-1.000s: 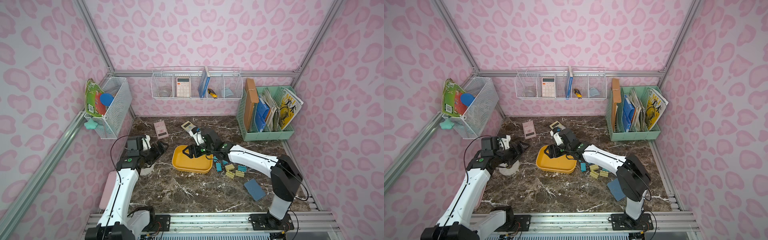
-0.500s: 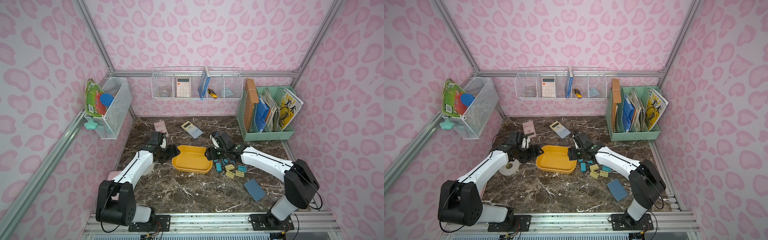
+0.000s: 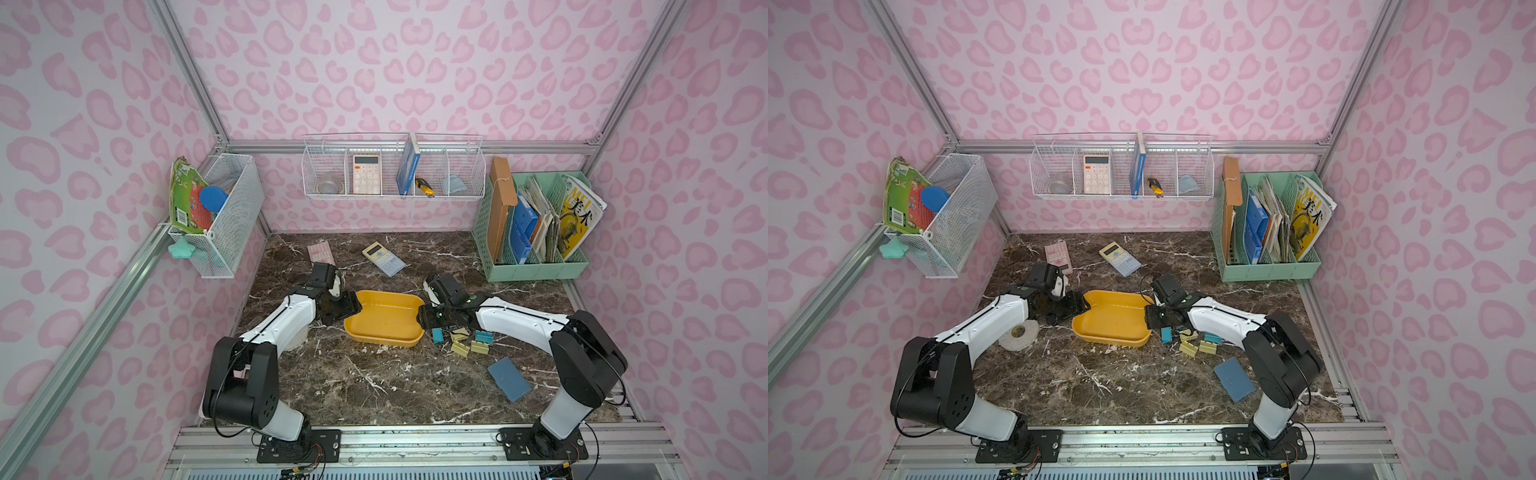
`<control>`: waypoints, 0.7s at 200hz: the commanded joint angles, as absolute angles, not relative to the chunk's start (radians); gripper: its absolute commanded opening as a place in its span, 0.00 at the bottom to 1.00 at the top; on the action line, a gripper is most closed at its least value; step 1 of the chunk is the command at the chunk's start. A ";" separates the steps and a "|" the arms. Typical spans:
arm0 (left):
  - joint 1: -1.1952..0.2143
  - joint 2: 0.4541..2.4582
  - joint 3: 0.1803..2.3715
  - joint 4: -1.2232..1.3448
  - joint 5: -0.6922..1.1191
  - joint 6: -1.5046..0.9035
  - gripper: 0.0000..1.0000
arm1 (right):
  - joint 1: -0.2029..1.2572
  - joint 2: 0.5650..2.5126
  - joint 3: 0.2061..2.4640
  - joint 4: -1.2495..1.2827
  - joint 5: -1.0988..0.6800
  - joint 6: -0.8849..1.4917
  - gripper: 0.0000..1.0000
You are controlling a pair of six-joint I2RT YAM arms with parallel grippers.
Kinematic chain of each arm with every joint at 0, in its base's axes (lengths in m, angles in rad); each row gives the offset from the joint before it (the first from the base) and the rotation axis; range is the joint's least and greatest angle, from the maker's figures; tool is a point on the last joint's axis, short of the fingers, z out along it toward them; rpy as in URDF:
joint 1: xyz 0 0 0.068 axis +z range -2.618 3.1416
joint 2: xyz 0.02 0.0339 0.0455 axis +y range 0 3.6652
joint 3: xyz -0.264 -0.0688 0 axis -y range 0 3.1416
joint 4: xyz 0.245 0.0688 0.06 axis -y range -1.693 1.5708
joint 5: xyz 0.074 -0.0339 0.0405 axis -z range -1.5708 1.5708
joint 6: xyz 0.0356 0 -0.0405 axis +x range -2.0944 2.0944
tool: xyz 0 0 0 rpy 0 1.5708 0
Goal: Put the binder clips in the storage box
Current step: Move the storage box to the center of the board.
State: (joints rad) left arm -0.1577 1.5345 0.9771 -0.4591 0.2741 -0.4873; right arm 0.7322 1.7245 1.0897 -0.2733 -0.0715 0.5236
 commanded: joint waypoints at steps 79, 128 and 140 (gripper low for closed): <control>-0.225 1.525 0.895 -0.442 0.262 -0.471 0.42 | 0.776 1.754 1.083 -0.225 -0.097 0.531 0.28; -0.322 1.361 0.774 -0.478 0.225 -0.530 0.40 | 0.860 1.694 1.058 -0.254 -0.062 0.576 0.25; -0.343 1.300 0.752 -0.514 0.206 -0.552 0.40 | 0.886 1.675 1.045 -0.259 -0.052 0.591 0.25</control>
